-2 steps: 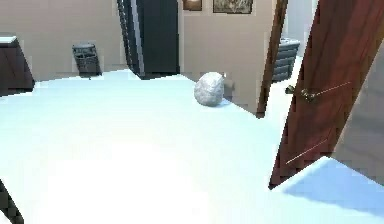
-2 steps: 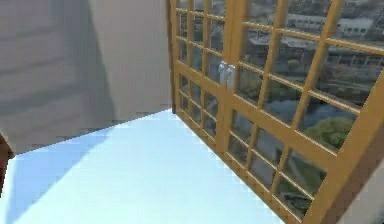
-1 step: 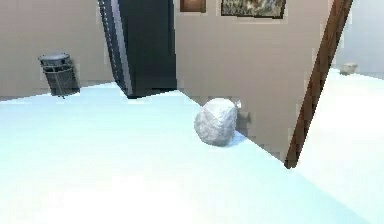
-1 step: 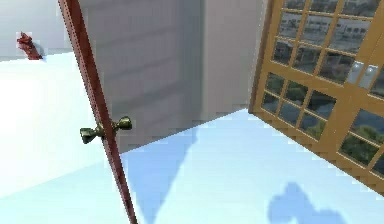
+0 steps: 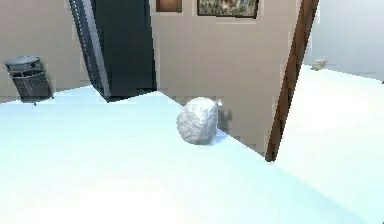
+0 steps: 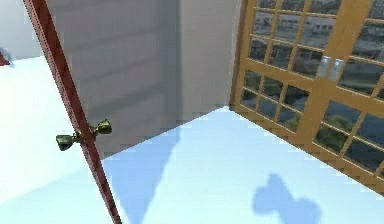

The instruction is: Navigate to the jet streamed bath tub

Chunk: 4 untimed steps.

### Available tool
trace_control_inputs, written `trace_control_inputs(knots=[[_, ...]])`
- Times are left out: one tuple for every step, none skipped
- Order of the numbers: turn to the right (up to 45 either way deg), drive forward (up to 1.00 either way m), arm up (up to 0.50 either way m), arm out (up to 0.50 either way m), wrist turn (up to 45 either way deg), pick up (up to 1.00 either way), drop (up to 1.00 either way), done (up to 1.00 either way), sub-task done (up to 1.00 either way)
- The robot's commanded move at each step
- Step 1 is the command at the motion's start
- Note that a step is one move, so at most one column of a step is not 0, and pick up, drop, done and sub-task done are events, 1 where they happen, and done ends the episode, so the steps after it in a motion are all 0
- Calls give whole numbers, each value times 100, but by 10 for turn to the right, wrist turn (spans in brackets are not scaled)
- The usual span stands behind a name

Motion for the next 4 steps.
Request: trace_control_inputs(knots=[[0,25,0,0,0,0,0,0,0],[270,0,0,0,0,0,0,0,0],[0,50,0,0,0,0,0,0,0],[150,0,0,0,0,0,0,0,0]])
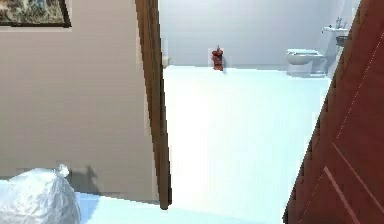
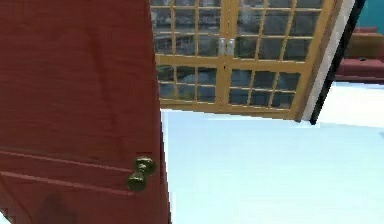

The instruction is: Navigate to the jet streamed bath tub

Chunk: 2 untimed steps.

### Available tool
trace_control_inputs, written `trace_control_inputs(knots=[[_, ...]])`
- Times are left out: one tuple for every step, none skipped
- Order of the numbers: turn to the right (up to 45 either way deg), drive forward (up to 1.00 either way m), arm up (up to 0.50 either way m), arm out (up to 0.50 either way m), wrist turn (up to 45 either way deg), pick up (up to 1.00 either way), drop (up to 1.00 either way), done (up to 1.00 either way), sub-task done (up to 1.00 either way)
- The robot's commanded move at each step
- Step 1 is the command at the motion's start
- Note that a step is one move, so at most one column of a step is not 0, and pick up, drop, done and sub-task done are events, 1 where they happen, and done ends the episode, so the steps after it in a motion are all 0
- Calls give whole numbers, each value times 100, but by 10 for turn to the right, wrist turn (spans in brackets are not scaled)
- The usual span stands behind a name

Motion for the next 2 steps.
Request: trace_control_inputs(knots=[[30,0,0,0,0,0,0,0,0],[0,100,0,0,0,0,0,0,0]])
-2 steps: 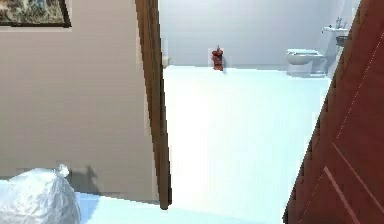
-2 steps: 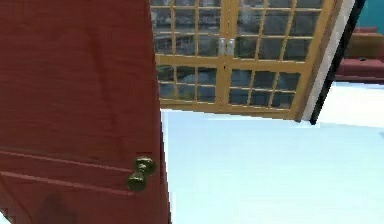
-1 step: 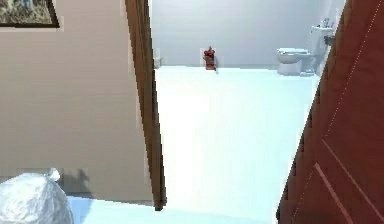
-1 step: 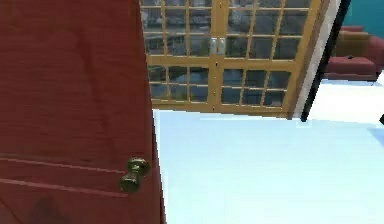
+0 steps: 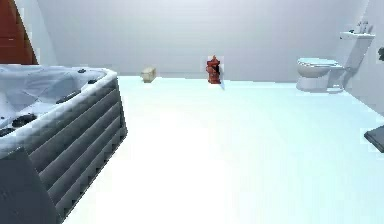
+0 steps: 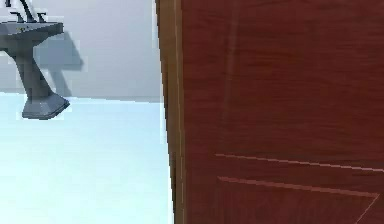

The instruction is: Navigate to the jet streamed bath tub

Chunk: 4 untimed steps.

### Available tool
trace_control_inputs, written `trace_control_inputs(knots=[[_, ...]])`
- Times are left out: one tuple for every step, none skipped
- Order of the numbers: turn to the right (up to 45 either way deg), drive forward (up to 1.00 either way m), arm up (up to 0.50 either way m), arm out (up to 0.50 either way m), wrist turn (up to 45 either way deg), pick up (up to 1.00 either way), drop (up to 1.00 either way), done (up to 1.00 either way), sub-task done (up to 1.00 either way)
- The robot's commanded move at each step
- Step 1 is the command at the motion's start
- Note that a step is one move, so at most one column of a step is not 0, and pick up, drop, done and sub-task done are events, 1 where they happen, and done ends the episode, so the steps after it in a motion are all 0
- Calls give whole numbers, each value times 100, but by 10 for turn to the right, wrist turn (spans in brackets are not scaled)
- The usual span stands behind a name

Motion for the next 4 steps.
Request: trace_control_inputs(knots=[[30,0,0,0,0,0,0,0,0],[0,35,0,0,0,0,0,0,0],[450,0,0,0,0,0,0,0,0],[210,0,0,0,0,0,0,0,0]])
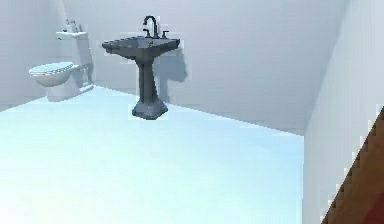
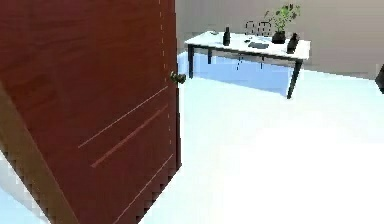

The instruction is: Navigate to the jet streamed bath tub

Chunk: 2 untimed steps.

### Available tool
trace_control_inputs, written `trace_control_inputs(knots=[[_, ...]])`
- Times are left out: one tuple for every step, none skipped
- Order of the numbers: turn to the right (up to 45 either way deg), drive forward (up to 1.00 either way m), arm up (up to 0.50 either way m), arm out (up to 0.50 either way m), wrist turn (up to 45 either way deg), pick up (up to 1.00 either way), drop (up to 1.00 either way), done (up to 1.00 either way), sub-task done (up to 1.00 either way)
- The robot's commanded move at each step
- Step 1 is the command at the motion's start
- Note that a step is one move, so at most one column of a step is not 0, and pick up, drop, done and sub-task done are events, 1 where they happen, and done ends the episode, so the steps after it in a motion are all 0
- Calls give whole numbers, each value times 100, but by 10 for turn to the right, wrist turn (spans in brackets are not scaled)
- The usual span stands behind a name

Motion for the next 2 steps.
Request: trace_control_inputs(knots=[[0,15,0,0,0,0,0,0,0],[-450,0,0,0,0,0,0,0,0]])
